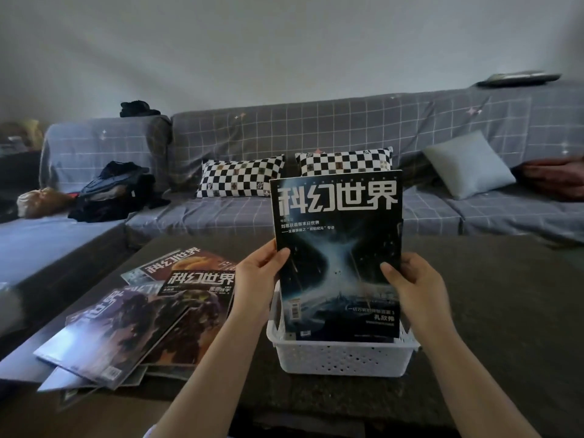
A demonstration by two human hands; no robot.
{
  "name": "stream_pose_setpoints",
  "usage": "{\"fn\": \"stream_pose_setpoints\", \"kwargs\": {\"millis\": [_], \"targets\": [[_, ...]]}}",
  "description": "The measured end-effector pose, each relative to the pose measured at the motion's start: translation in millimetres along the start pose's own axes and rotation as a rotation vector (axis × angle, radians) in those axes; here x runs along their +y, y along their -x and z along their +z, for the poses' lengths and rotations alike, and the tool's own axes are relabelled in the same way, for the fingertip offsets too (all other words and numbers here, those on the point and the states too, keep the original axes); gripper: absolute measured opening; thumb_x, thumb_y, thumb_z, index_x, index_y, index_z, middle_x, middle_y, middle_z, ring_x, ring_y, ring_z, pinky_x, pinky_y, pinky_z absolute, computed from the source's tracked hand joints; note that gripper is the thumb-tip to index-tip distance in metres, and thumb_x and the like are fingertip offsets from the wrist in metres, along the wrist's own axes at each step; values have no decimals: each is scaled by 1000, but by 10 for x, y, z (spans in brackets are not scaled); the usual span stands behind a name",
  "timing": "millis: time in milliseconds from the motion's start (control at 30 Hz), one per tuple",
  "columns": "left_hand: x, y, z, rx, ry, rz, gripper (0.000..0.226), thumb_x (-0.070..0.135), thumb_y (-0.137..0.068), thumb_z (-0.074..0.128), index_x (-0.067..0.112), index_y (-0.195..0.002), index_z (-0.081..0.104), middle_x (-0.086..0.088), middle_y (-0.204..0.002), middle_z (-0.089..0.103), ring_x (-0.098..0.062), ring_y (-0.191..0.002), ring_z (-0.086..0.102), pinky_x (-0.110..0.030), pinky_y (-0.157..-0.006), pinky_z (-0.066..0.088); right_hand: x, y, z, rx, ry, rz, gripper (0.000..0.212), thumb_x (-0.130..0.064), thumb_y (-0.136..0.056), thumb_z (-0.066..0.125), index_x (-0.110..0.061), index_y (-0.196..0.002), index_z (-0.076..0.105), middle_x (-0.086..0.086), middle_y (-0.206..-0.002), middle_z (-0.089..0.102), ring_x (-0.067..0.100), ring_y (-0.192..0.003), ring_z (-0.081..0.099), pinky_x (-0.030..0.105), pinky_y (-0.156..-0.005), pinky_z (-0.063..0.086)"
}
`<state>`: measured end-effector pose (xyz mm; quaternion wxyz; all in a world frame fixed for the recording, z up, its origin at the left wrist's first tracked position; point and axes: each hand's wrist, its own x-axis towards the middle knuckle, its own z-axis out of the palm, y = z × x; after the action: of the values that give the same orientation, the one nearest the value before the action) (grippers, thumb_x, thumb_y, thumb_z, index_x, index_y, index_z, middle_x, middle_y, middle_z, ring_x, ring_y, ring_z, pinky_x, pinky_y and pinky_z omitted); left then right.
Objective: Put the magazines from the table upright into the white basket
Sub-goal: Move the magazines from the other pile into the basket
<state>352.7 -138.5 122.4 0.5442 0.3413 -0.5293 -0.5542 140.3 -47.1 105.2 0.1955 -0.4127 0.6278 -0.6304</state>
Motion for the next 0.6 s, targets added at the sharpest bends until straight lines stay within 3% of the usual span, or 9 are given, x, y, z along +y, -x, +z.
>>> {"fn": "stream_pose_setpoints", "kwargs": {"millis": [67,233,333,400,600], "targets": [[-91,-21,39,35,-51,2,24,7,-87,63,26,-98,73,3,-98,76,-11,-93,71,-26,-77,56,64,-29,-51,3,52,1,17,-21,-86,64,-37,-83,59,-23,-75,69,-9,-72,64,19,-62,42],[-362,-11,22,78,-286,16,22,8,-82,71,29,-89,74,18,-80,74,1,-78,69,-7,-61,49,320,-72,-77,-28,230,59,19,-21,-86,65,-35,-76,55,-20,-75,62,-4,-70,58,16,-53,37],[-491,7,-1,107,-398,20,16,12,-78,76,26,-84,74,14,-76,74,-2,-72,69,-8,-57,48,486,-56,-53,-22,291,98,8,-23,-87,64,-29,-89,59,-16,-81,62,-5,-72,54,15,-53,36],[-544,17,-10,149,-445,15,13,16,-75,78,27,-80,72,14,-73,73,-3,-68,69,-9,-55,48,542,-50,-27,-1,300,78,13,-23,-87,64,-27,-99,60,-10,-87,63,-6,-73,52,14,-56,36],[-596,46,11,264,-488,7,21,22,-66,86,27,-76,68,10,-71,71,1,-65,65,-13,-56,45,552,-43,12,88,332,7,12,-22,-88,63,-25,-99,60,-5,-86,64,4,-74,55,19,-59,39]]}}
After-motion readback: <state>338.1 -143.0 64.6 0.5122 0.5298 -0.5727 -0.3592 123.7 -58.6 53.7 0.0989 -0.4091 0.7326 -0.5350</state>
